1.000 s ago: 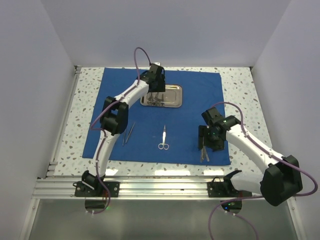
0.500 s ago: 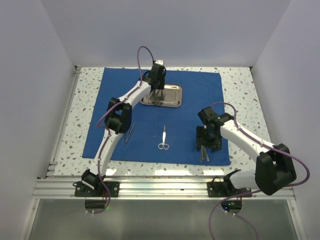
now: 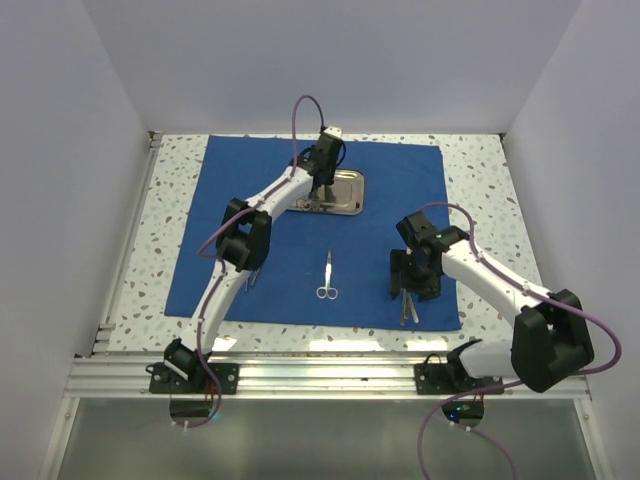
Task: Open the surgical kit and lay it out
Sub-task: Pick up the medical item from the container.
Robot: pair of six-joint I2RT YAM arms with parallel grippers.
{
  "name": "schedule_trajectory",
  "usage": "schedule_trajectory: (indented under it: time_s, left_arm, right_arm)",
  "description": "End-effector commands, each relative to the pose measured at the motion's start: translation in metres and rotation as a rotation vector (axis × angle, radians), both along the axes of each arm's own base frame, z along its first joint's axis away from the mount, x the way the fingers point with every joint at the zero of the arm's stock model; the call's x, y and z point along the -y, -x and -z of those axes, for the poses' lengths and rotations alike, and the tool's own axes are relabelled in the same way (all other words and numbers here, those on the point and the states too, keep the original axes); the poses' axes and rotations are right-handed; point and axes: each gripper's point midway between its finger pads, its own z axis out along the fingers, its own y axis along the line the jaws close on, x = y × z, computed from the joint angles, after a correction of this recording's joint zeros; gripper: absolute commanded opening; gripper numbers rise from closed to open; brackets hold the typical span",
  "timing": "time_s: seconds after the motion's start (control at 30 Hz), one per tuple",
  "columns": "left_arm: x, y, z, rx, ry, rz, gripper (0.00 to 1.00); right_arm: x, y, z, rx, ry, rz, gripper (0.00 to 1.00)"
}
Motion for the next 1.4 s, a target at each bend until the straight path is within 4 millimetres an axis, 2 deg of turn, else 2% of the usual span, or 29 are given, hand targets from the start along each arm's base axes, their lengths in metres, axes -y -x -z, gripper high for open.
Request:
schedule_trajectory:
  time_s: [0.0,0.07,0.13,0.37,0.47,0.53,0.6,0.63,0.67,0.7,0.73,0.77,0.8,0.87,0.97,1.07,1.13,1.27,1.37]
  left_arm:
    - [-0.042,0.076,0.092,-0.363,-0.220,0.035,0.36]
    - [-0.051,0.090,0.108,-0.431,-0.240,0.025,0.32]
    - [-0.054,0.095,0.115,-0.459,-0.243,0.014,0.27]
    - [-0.050,0.101,0.122,-0.541,-0.149,0.028,0.16]
    - [-0.050,0.104,0.123,-0.555,-0.142,0.040,0.00]
    - [-0.044,0.105,0.120,-0.563,-0.105,0.061,0.00]
    - [-0.024,0.102,0.112,-0.556,0.001,0.115,0.00]
    - [-0.019,0.099,0.098,-0.530,0.031,0.125,0.00]
    - [-0.004,0.090,0.087,-0.483,0.099,0.158,0.00]
    - [0.012,0.091,0.074,-0.477,0.185,0.197,0.00]
    - [0.021,0.090,0.052,-0.447,0.241,0.226,0.00]
    - [0.041,0.084,0.033,-0.402,0.334,0.289,0.00]
    - [0.051,0.084,0.018,-0.385,0.395,0.310,0.00]
    - [0.075,0.079,-0.028,-0.314,0.531,0.407,0.00]
    - [0.099,0.077,-0.081,-0.265,0.718,0.503,0.00]
    - [0.108,0.075,-0.117,-0.247,0.860,0.540,0.00]
    - [0.110,0.073,-0.134,-0.228,0.904,0.544,0.00]
    - [0.108,0.076,-0.153,-0.209,0.916,0.544,0.00]
    - [0.098,0.084,-0.167,-0.182,0.879,0.524,0.00]
  right_arm:
    - [-0.005,-0.002,-0.008,0.050,-0.044,-0.020,0.67]
    - [-0.009,0.001,-0.009,0.042,-0.067,-0.027,0.68]
    - [-0.009,0.000,-0.010,0.051,-0.073,-0.027,0.67]
    - [-0.010,0.002,-0.013,0.057,-0.090,-0.034,0.68]
    - [-0.010,0.003,-0.014,0.058,-0.092,-0.034,0.68]
    - [-0.010,0.004,-0.014,0.057,-0.093,-0.034,0.68]
    - [-0.010,0.004,-0.015,0.057,-0.094,-0.034,0.67]
    - [-0.010,0.004,-0.015,0.060,-0.094,-0.031,0.68]
    - [-0.010,0.004,-0.016,0.063,-0.097,-0.030,0.68]
    - [-0.010,0.005,-0.016,0.065,-0.098,-0.029,0.68]
    - [-0.010,0.005,-0.017,0.065,-0.098,-0.029,0.67]
    - [-0.010,0.006,-0.018,0.071,-0.103,-0.029,0.68]
    - [-0.010,0.006,-0.018,0.071,-0.103,-0.024,0.67]
    - [-0.009,0.007,-0.019,0.074,-0.104,-0.023,0.67]
    - [-0.009,0.007,-0.022,0.084,-0.107,-0.018,0.67]
    - [-0.008,0.007,-0.024,0.093,-0.109,-0.016,0.67]
    - [-0.007,0.007,-0.026,0.103,-0.111,-0.014,0.67]
    - [-0.007,0.007,-0.028,0.114,-0.113,-0.014,0.67]
    - [-0.007,0.008,-0.029,0.116,-0.115,-0.014,0.67]
